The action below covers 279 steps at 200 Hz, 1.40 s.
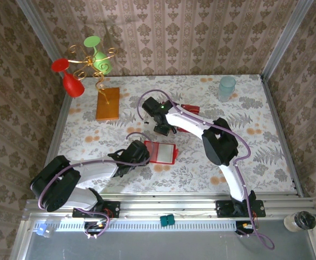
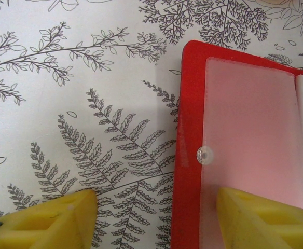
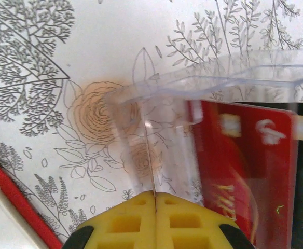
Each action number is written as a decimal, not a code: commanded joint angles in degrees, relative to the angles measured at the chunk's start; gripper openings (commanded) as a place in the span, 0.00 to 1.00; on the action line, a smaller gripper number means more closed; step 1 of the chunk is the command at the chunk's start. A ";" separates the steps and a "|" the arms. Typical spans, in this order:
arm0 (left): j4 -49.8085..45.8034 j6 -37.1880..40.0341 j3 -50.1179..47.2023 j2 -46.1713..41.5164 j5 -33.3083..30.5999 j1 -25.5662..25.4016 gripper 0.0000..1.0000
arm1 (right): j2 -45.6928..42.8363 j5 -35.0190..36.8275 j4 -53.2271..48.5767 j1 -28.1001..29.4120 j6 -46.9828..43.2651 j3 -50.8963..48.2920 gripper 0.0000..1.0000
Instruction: Put the credit cards into the card holder
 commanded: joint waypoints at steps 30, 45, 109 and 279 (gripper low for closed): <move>-0.93 -0.80 0.40 0.64 0.60 -0.67 0.63 | -4.93 -0.12 0.17 1.50 -3.13 -1.11 0.00; -0.93 -0.86 0.47 0.67 0.59 -0.70 0.63 | -6.17 -0.15 0.12 1.92 -3.46 -1.03 0.00; -1.72 -0.92 0.57 0.23 -0.43 -0.70 0.63 | -12.57 -1.85 -1.35 2.36 1.57 -0.25 0.00; -6.17 -6.83 -3.38 -6.03 -6.66 -3.60 0.62 | -16.98 -30.92 3.50 1.86 29.57 -15.69 0.00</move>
